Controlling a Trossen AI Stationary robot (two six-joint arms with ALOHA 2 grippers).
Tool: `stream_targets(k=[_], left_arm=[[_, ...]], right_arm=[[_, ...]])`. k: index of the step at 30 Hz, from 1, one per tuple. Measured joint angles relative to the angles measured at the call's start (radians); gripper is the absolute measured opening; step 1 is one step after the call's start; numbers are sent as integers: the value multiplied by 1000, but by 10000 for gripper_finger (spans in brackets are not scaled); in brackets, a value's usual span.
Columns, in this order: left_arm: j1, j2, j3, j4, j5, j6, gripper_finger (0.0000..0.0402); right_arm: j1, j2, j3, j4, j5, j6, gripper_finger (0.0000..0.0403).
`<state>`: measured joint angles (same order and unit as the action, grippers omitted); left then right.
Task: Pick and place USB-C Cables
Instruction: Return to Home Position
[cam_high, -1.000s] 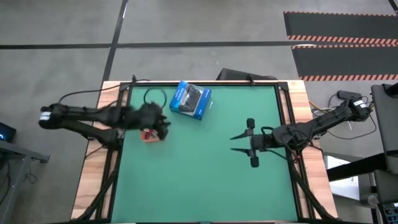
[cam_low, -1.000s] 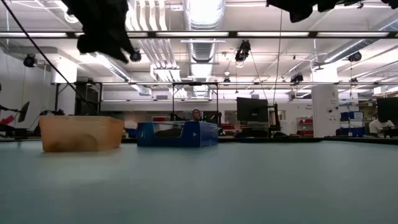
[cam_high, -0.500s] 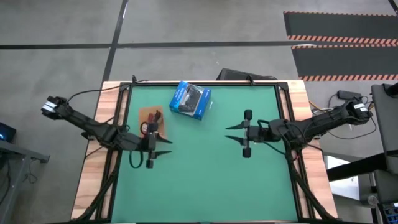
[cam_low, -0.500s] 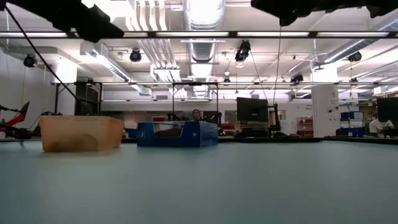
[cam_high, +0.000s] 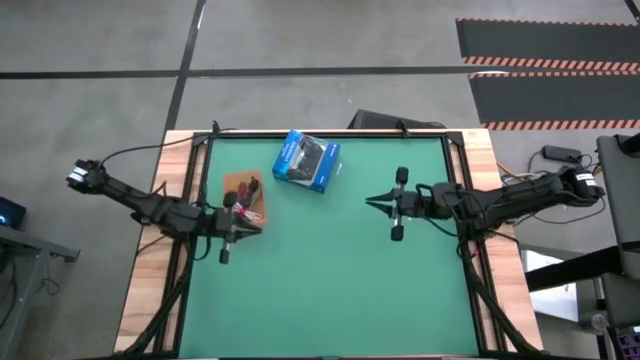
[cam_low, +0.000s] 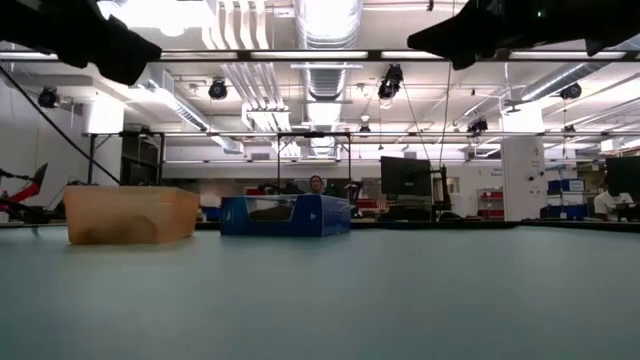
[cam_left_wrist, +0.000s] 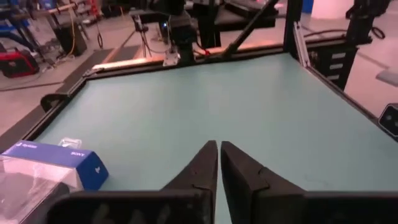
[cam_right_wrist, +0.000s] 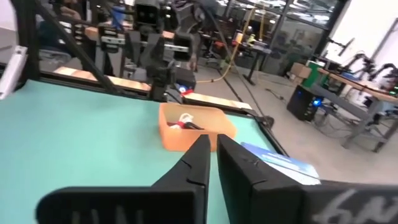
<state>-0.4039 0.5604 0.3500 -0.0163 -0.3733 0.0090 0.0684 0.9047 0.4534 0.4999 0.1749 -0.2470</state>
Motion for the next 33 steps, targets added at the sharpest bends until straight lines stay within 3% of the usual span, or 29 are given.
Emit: stream_targets(k=[12,21,33], left_arm=[[18,-233,-133,7,-1,0,1],[23,-410,-205,6,-121,6,0],[73,-544,-220,2,-152,133,0]], right_arm=[[-51,-126,-97,1,-1,0,9],[-57,-321,-215,0,0,11,8],[-56,-548,-279,-76,1,-7,8]])
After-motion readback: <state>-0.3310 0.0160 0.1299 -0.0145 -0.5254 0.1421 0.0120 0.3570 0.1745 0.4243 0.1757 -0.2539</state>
